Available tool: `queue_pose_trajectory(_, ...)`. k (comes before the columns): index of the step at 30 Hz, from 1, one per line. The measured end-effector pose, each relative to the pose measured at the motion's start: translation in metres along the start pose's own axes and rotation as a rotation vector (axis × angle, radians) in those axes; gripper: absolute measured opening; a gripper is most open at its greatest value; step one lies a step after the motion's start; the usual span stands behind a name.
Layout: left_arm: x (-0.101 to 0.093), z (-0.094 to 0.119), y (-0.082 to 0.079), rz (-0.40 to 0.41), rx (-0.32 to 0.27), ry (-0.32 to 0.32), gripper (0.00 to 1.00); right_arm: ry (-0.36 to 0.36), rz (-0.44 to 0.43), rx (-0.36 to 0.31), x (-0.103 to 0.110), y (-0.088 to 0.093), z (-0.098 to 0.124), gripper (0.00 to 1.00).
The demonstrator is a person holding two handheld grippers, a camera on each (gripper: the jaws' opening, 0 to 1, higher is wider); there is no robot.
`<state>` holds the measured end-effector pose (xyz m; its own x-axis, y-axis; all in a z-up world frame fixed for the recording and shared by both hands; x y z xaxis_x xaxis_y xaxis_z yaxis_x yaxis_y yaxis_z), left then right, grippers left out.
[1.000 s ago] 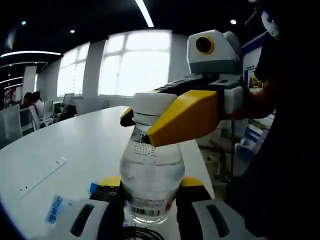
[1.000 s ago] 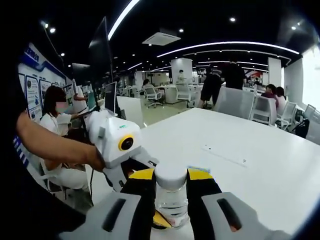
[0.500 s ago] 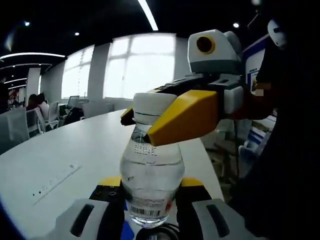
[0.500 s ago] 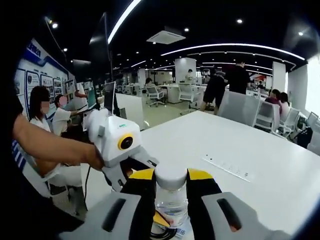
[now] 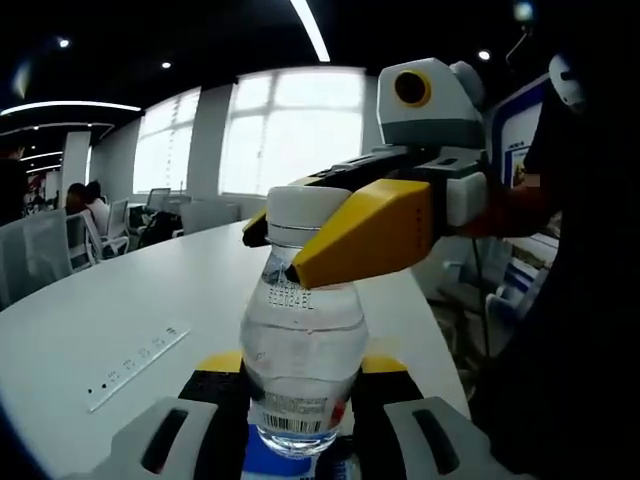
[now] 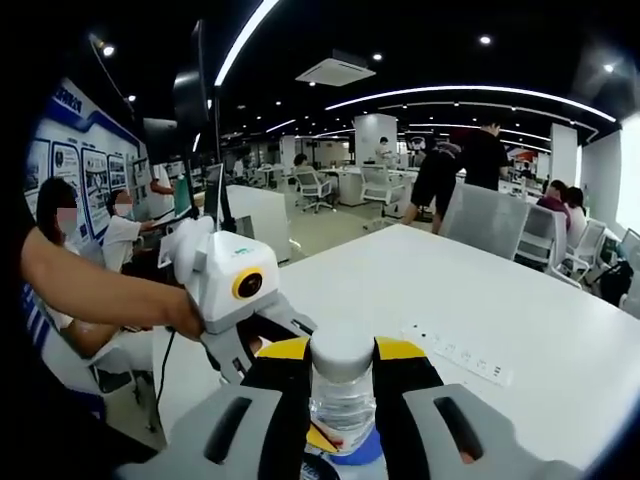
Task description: Arrange the tabletop items into an orderly group along one side of the table until the central work area is clear of visible clutter.
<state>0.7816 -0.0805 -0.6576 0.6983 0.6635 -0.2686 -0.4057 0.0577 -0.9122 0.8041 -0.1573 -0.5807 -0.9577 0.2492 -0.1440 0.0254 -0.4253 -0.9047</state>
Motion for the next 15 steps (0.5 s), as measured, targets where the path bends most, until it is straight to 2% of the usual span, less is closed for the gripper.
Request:
queue_pose_trajectory(7, 0.024, 0.004, -0.005, 0.002, -0.004, -0.025, 0.36, -0.001, 0.014, 0.009, -0.014, -0.007, -0.028, 0.18)
queue_pose_trajectory(15, 0.051, 0.006, -0.001, -0.01, 0.032, -0.018, 0.36, 0.02, 0.002, 0.024, -0.02, -0.004, -0.051, 0.18)
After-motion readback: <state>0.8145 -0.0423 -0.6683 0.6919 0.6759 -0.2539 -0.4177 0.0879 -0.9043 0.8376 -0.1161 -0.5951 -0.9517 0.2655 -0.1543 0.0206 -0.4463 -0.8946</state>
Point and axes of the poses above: the point that each gripper's makers call its tool centre point, and the gripper's own axes: z roughly backward along the fingers, x roughly to its left, y roughly out of its underside, the point moved 7 cm from there along z, roughly backward along the fingers, and after that the axes turned 10 degrees about z, right-handed, at the moved point
